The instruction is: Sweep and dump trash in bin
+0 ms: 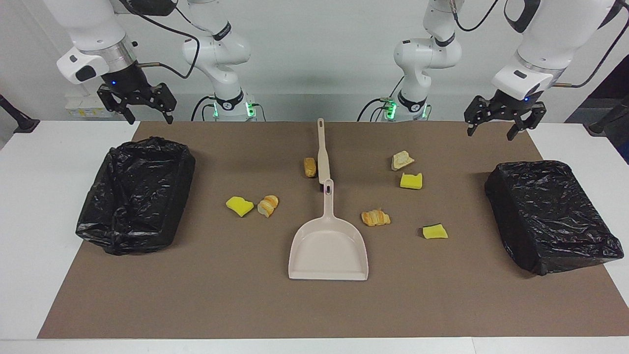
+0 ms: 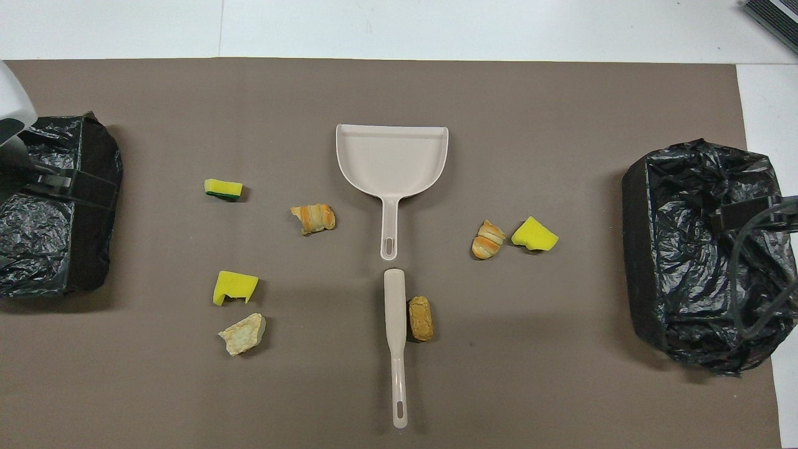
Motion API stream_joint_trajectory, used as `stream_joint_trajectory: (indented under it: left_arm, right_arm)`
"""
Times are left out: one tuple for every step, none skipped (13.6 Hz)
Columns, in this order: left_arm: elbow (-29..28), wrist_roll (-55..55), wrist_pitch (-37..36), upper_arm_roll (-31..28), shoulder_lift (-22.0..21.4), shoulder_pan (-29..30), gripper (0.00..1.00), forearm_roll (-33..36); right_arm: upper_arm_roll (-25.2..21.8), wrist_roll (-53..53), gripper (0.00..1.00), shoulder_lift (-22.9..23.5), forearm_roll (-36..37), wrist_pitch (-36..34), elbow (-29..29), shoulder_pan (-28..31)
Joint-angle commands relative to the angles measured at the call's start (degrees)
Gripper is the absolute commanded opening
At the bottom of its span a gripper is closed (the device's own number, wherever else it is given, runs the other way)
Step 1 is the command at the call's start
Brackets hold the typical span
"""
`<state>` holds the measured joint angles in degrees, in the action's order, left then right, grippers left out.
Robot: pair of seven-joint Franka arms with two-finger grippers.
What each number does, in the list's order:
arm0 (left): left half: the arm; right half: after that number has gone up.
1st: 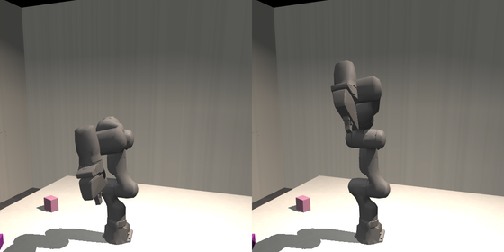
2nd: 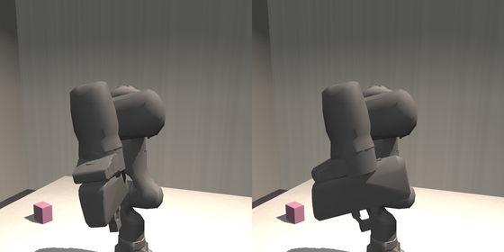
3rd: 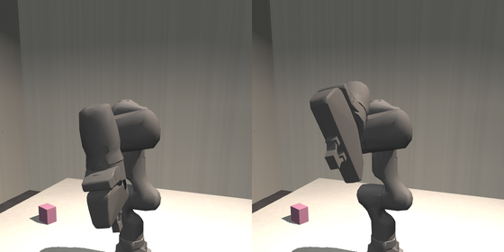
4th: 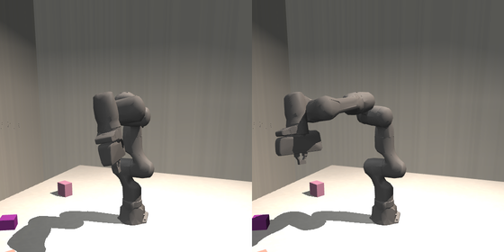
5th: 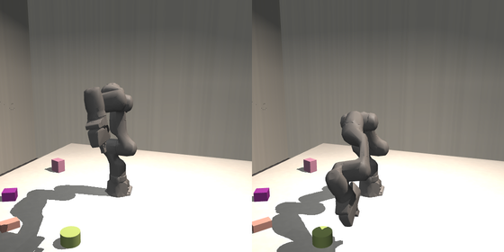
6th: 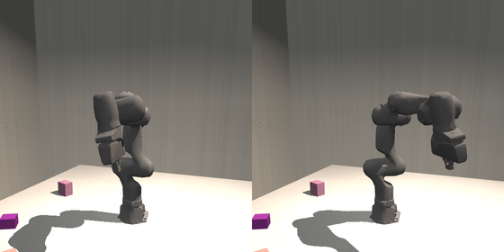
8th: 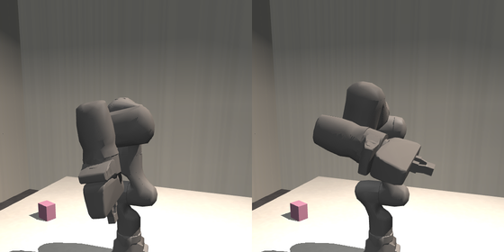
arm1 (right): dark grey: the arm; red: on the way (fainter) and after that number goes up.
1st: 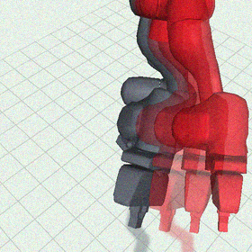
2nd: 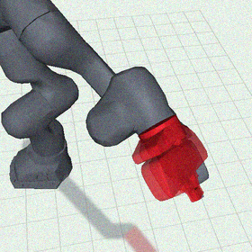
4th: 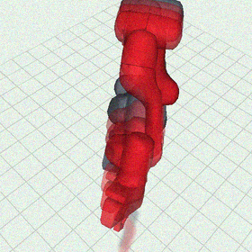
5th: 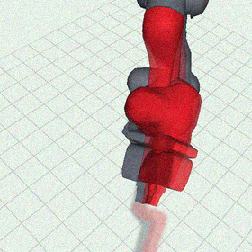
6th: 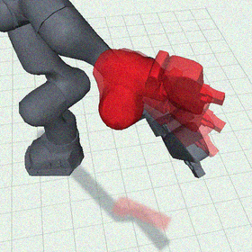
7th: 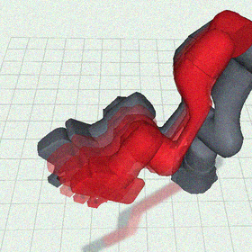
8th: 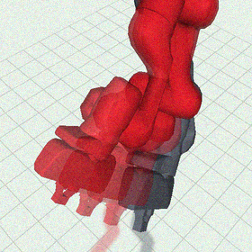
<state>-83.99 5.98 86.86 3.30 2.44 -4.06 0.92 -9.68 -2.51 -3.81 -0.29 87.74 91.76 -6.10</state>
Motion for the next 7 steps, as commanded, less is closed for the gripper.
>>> stream_joint_trajectory:
  left_arm:
    - [-1.9,1.1,0.7,0.0,-1.3,0.3,1.00,-0.3]
    - [-1.9,1.1,0.9,0.0,-1.3,0.5,1.00,-0.3]
    - [-1.8,1.0,0.9,0.0,-1.2,0.5,1.00,-0.3]
    - [-1.6,0.8,0.9,0.0,-1.1,0.3,1.00,-0.3]
    - [-1.5,0.1,1.0,0.1,-1.2,0.1,1.00,-0.3]
    - [-1.4,0.2,1.1,0.6,-1.3,0.0,1.00,-0.3]
    - [-1.4,0.1,1.0,0.6,-1.5,0.0,1.00,-0.3]
  right_arm:
    - [0.0,0.0,1.00,-0.8,0.4,-0.9,0.3,0.0]
    - [0.0,0.0,1.00,-1.0,0.4,-1.0,0.9,0.0]
    - [0.0,0.0,1.00,-1.1,0.3,-1.1,1.1,0.0]
    - [0.0,0.0,1.00,-1.2,0.3,-1.2,1.1,0.0]
    - [0.0,0.0,1.00,-1.5,0.4,-1.2,1.4,0.0]
    - [0.0,0.0,1.00,-1.5,0.4,-1.2,1.5,0.0]
    - [0.0,0.0,1.00,-1.5,0.4,-1.2,1.5,0.0]
